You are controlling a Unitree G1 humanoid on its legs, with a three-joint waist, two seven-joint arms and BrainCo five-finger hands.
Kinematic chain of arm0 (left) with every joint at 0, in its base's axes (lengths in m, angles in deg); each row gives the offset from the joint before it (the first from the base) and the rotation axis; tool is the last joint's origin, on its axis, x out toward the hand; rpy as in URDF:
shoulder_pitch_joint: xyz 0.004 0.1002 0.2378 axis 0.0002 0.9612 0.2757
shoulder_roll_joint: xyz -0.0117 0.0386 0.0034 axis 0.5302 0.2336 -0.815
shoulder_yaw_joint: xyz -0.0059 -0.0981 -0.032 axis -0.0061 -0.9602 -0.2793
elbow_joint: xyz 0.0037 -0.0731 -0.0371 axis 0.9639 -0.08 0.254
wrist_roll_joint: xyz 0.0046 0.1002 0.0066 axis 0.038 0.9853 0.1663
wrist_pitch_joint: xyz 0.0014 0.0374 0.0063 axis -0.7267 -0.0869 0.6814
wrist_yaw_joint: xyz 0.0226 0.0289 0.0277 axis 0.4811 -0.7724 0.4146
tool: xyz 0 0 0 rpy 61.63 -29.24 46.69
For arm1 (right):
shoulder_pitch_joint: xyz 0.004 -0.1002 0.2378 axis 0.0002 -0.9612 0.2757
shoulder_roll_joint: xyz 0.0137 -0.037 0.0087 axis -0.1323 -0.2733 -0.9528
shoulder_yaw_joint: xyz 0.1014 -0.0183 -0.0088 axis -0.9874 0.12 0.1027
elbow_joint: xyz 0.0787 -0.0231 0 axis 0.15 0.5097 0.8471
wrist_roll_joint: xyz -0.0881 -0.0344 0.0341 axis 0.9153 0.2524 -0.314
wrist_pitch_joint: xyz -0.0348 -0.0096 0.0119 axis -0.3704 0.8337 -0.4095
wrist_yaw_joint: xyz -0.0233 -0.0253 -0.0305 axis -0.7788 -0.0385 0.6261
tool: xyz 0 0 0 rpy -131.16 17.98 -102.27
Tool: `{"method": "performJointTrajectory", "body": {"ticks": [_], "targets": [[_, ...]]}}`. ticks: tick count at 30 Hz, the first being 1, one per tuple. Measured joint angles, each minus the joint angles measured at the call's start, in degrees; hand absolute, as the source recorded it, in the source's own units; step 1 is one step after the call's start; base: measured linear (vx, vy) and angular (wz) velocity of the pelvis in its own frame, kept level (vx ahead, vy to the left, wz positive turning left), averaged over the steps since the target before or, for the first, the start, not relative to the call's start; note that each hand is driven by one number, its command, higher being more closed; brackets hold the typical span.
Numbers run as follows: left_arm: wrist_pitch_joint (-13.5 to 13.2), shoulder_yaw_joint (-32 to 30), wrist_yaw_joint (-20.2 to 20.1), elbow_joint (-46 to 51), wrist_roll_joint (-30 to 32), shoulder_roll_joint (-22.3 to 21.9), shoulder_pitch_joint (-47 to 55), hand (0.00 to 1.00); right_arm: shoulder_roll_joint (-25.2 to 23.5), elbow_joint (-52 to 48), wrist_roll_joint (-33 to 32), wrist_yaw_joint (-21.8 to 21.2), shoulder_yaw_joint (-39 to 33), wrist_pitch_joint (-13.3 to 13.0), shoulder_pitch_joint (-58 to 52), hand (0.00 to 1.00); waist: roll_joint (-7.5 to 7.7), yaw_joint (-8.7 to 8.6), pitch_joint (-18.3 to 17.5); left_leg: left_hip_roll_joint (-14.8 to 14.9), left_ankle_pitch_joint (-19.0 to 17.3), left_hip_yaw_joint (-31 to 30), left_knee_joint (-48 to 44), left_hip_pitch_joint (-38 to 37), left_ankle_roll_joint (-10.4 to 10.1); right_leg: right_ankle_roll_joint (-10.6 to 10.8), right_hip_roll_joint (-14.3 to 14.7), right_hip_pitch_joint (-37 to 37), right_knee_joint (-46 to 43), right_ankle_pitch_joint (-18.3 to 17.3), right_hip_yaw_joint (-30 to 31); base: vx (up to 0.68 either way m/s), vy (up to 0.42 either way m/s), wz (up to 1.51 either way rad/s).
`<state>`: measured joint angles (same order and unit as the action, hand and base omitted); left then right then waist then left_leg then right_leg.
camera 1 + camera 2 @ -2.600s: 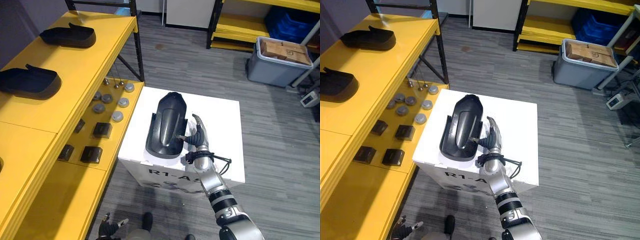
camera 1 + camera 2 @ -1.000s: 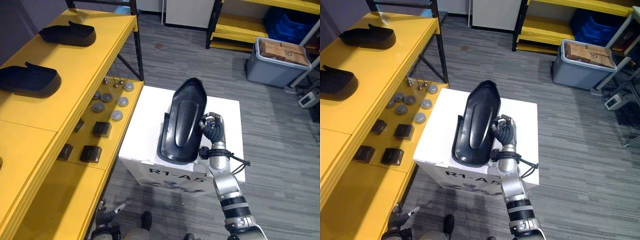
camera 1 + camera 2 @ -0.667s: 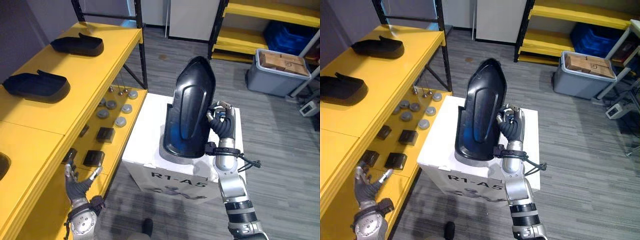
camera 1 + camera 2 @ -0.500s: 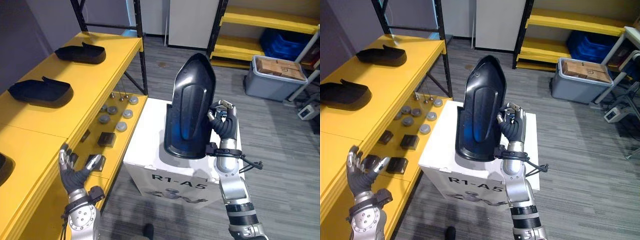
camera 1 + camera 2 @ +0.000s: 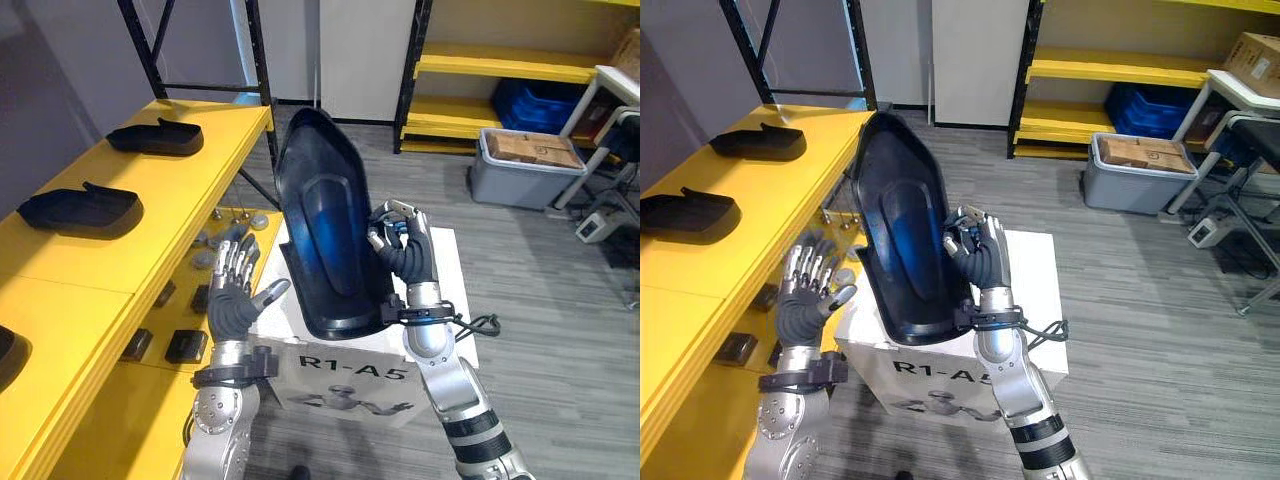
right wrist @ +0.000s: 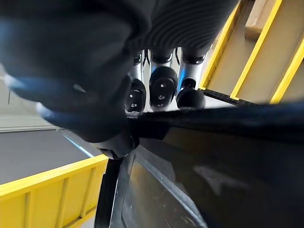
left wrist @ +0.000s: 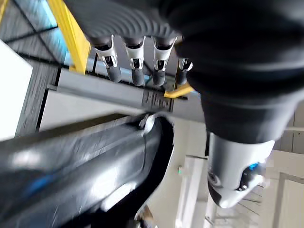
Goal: Walk over and take plastic housings, then place them on the shelf
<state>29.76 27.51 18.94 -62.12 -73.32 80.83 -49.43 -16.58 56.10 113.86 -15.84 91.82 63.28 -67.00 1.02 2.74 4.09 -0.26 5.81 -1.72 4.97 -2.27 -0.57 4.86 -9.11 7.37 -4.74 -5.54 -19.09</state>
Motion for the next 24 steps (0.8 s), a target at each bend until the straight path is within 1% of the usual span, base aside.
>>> {"method": "performJointTrajectory", "body": {"ticks": [1, 4, 9, 14, 19, 24], "targets": [[0.02, 0.45, -0.34, -0.69, -0.70, 0.36, -0.04, 0.00, 0.09, -0.03, 0.00, -0.05, 1.22, 0.00, 0.62, 1.00, 0.01, -0.43, -0.03, 0.11, 0.00, 0.17, 0.00, 0.00, 0.00, -0.06, 0.11, -0.12, 0.00, 0.05, 0.23, -0.03, -0.003, -0.06], [0.29, 1.87, -0.30, -2.37, -2.26, 0.19, -0.67, 0.00, 0.15, -1.38, 0.00, -0.13, 3.10, -0.01, 0.68, 1.00, 0.02, -0.39, -0.42, 0.36, -0.01, 1.13, 0.00, 0.02, -0.01, -0.19, 0.32, -0.41, 0.00, 0.20, 1.18, -0.01, -0.002, -0.14], [0.42, 2.37, 0.09, -4.60, -3.44, 0.29, -2.36, 0.00, 0.21, -1.53, 0.00, -0.13, 3.98, -0.01, 0.67, 1.00, 0.03, -0.60, -1.35, 0.47, -0.01, 1.43, 0.00, 0.02, -0.01, -0.27, 0.42, -0.45, 0.02, 0.29, 1.42, -0.01, -0.001, -0.04], [0.54, 3.09, 2.40, -7.35, -4.41, 0.24, -2.86, 0.00, 0.25, -1.53, 0.21, -0.15, 6.58, 0.00, 0.67, 1.00, 0.03, -0.59, -1.66, 0.55, 0.00, 1.53, 0.00, 0.00, -0.01, -0.31, 0.49, -0.85, 0.02, 0.39, 1.62, -0.01, 0.001, 0.00], [0.48, 3.73, 2.77, -8.99, -7.84, 0.28, -3.29, 0.00, 0.27, -1.53, 0.49, -0.04, 7.59, 0.02, 0.68, 1.00, 0.07, -0.56, -2.44, 0.52, 0.00, 1.59, 0.00, 0.11, -0.01, -0.29, 0.46, -0.99, 0.05, 0.45, 1.73, 0.00, 0.000, 0.00], [0.97, 4.61, 5.82, -11.40, -8.82, 0.06, -3.27, 0.00, 0.26, -1.53, 1.19, 0.68, 10.40, 0.02, 0.76, 1.00, 0.10, -0.63, -3.32, 0.76, 0.00, 2.03, 0.00, 0.24, -0.02, -0.49, 0.68, -1.42, 0.05, 0.61, 2.33, -0.01, 0.000, -0.05]]}}
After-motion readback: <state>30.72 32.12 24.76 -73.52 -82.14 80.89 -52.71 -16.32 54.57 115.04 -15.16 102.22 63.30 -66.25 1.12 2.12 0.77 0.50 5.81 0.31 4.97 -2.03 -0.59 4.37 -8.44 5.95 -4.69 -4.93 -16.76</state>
